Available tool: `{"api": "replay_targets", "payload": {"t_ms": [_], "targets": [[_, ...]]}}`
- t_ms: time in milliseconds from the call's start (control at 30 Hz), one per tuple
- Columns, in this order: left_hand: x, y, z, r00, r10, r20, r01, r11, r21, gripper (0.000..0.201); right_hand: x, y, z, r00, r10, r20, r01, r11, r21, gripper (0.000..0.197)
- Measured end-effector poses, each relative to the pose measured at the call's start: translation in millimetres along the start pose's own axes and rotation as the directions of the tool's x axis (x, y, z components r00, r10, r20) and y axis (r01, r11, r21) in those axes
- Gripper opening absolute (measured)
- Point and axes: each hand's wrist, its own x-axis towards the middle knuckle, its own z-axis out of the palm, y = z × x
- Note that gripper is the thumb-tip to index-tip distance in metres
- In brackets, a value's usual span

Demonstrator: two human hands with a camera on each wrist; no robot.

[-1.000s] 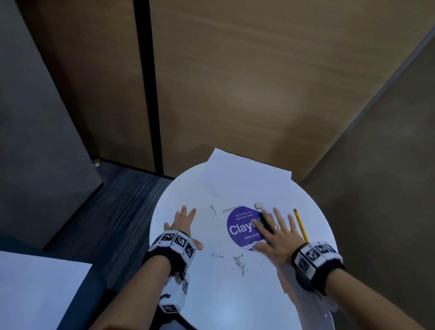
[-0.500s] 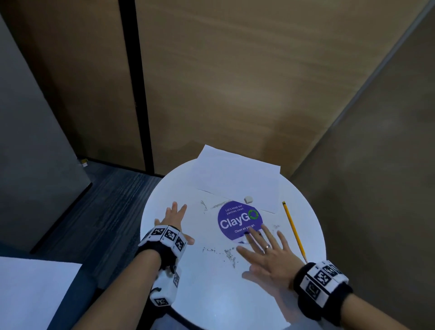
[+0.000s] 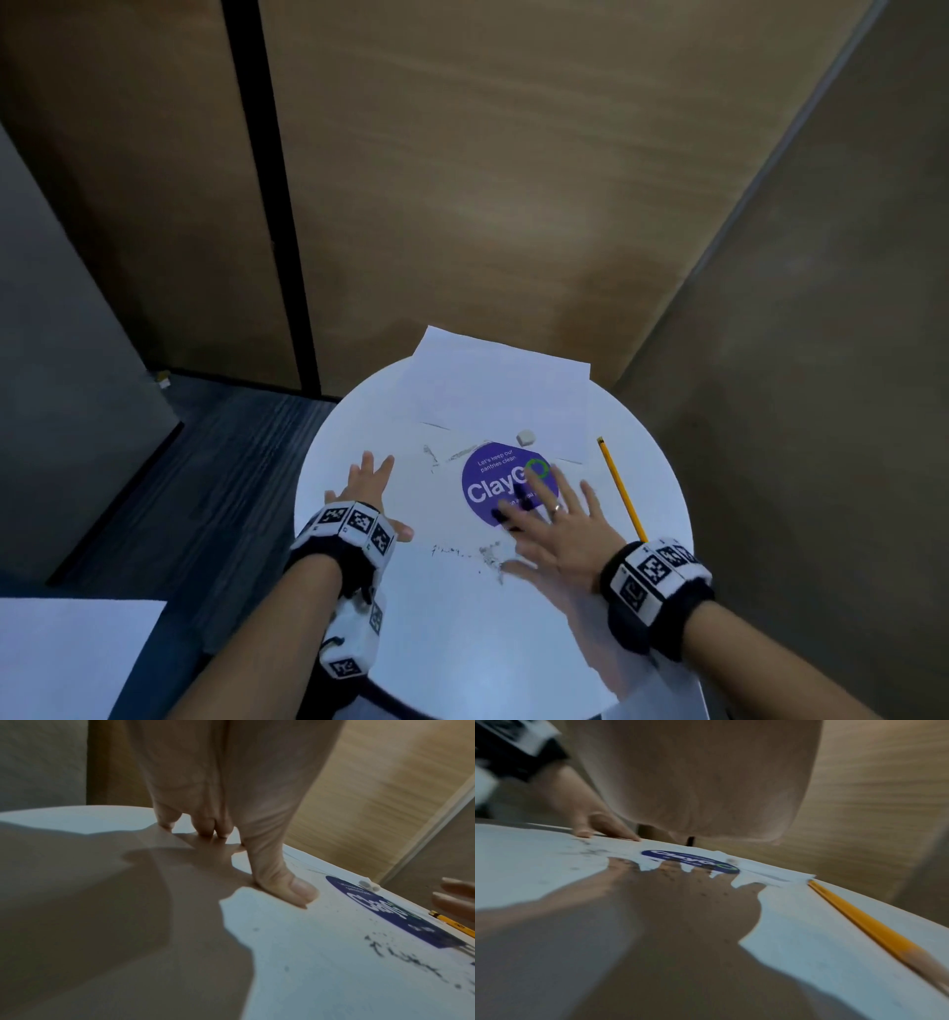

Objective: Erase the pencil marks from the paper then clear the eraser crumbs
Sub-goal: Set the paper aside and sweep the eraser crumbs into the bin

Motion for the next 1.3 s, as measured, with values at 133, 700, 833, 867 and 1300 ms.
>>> {"api": "replay_targets", "payload": {"t_ms": [133, 700, 833, 867, 1300], "targets": [[0, 1, 1, 1.0, 0.0, -0.002, 0.0, 1.0, -0.006, 0.11, -10, 5, 11, 1.0, 0.015, 0.022, -0.017, 0.997, 0.075, 0.09], [3, 1, 0, 1.0, -0.01, -0.016, 0.011, 0.999, 0.035, 0.11, -53, 8, 44, 0.983, 0.165, -0.075, -0.167, 0.986, -0.017, 0.078], [3, 2, 2, 1.0, -0.002, -0.028, 0.003, 0.999, 0.038, 0.11, -50, 27, 44, 0.942, 0.334, 0.014, -0.333, 0.935, 0.123, 0.115], [2, 2, 2, 1.0, 0.001, -0.031, 0.0, 0.999, 0.035, 0.109, -50, 22, 43, 0.949, 0.31, 0.055, -0.314, 0.942, 0.115, 0.117], [-25, 30, 15, 0.998, -0.006, -0.06, 0.008, 1.0, 0.022, 0.111, -60, 2, 34, 0.973, 0.216, 0.084, -0.23, 0.944, 0.236, 0.125]]}}
